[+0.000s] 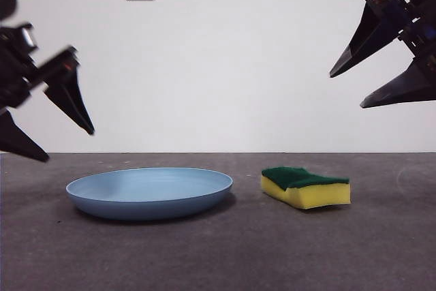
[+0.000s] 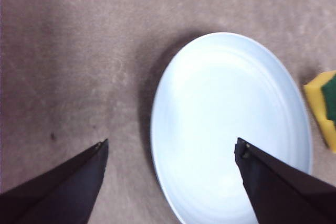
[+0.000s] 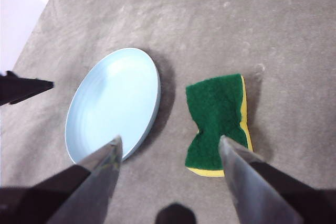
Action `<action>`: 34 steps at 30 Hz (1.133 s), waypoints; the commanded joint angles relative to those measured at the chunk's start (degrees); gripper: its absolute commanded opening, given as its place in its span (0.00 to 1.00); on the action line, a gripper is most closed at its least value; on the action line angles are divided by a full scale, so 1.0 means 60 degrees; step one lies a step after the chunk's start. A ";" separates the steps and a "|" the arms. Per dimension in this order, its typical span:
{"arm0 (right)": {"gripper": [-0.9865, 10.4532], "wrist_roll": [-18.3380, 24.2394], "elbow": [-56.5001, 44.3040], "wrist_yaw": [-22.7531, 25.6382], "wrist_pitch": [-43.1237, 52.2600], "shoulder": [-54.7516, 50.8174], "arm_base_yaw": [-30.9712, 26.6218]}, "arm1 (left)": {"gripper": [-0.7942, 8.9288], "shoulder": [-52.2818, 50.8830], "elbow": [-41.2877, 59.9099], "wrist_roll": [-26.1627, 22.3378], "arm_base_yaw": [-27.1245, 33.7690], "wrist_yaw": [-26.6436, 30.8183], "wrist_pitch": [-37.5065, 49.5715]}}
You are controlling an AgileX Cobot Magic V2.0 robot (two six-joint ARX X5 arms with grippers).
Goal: Pick up the plate,pick up the cloth,clean the plate with the cloth
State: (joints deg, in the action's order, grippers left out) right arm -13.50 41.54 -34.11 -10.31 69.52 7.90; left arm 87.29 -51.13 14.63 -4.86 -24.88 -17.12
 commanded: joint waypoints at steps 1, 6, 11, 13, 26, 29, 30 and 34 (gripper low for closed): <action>0.36 0.0084 0.0022 -0.0004 0.0018 0.0040 0.0007 | 0.50 0.0809 -0.0466 -0.0197 -0.0157 0.0076 -0.0127; 0.36 0.0084 0.0022 0.0000 -0.0022 0.0040 0.0007 | 0.49 0.1749 -0.1013 -0.0215 -0.0474 0.0244 -0.0084; 0.36 0.0084 0.0022 0.0000 -0.0018 0.0040 0.0007 | 0.44 0.2328 -0.1060 -0.0215 -0.0725 0.0423 -0.0087; 0.36 0.0084 0.0022 0.0000 -0.0022 0.0040 0.0007 | 0.36 0.2484 -0.1060 -0.0219 -0.0805 0.0426 -0.0084; 0.36 0.0958 0.0397 0.0233 -0.0586 0.0051 0.0102 | 0.07 0.2186 -0.1060 -0.0732 -0.0951 0.0878 -0.0146; 0.36 0.1840 0.1137 0.1078 -0.1767 0.0189 0.0466 | 0.07 0.1665 -0.1060 -0.0885 -0.1002 0.0856 -0.0295; 0.36 0.2116 0.1443 0.1443 -0.2171 0.0302 0.0634 | 0.07 0.1464 -0.1060 -0.0976 -0.1027 0.0856 -0.0426; 0.36 0.2801 0.2492 0.2470 -0.3206 0.0907 0.1231 | 0.07 0.0554 -0.1060 -0.1253 -0.1137 0.0889 -0.1013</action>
State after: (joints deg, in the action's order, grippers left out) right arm -0.10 55.70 -20.29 -29.04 73.76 14.72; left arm 91.61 -57.95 8.88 -11.35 -19.40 -23.03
